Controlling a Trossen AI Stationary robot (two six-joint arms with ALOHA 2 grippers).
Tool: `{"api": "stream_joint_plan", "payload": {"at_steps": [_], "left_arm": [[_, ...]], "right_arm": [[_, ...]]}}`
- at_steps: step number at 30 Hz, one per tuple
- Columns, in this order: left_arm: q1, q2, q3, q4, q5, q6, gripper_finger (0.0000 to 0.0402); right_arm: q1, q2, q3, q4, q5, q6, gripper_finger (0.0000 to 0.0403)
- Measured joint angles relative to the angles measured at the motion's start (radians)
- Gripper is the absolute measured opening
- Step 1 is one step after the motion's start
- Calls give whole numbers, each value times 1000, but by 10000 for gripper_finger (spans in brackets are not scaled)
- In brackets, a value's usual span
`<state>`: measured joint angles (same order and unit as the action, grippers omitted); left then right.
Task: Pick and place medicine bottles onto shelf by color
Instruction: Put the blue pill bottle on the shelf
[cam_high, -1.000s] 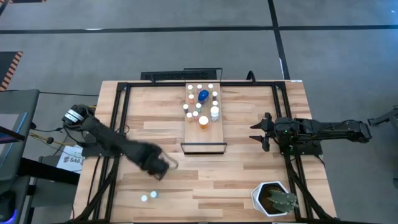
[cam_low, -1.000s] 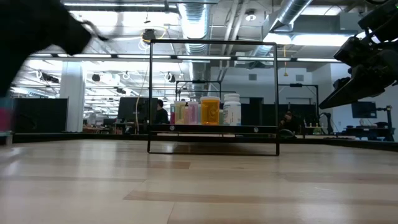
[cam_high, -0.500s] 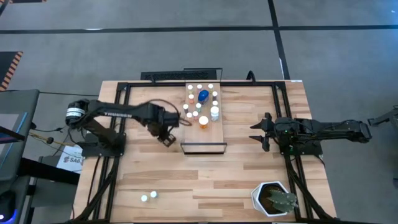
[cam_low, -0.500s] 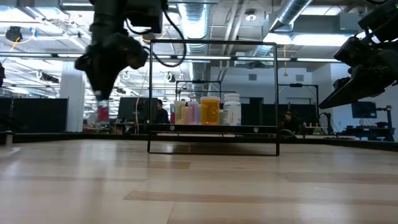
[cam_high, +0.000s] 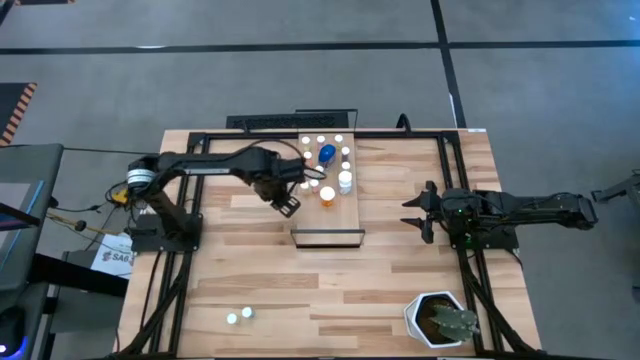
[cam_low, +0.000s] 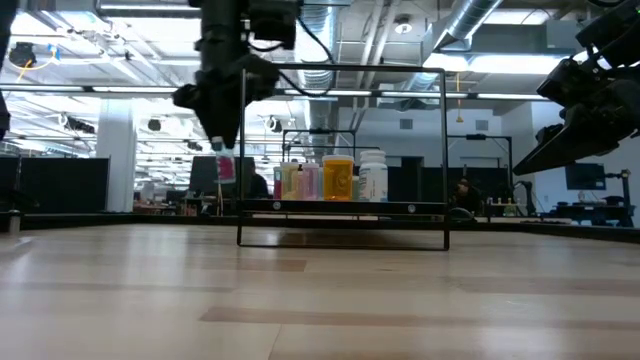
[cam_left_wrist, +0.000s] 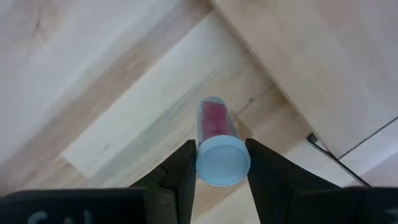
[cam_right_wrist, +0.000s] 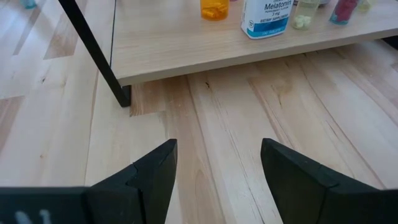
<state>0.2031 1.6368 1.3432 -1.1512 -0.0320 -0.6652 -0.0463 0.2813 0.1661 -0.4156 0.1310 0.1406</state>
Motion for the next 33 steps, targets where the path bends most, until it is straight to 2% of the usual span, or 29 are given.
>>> {"api": "stream_joint_plan", "payload": {"at_steps": [7, 14, 25, 33], "left_arm": [[0, 173, 232, -109, -34, 107, 110], [3, 288, 364, -133, -5, 132, 110], [3, 365, 410, -93, 79, 121, 110], [0, 363, 407, -62, 86, 112, 110]], "right_arm": [[0, 0, 0, 0, 0, 0, 255], [0, 0, 0, 0, 0, 0, 255], [0, 0, 0, 0, 0, 0, 255], [0, 0, 0, 0, 0, 0, 255]]}}
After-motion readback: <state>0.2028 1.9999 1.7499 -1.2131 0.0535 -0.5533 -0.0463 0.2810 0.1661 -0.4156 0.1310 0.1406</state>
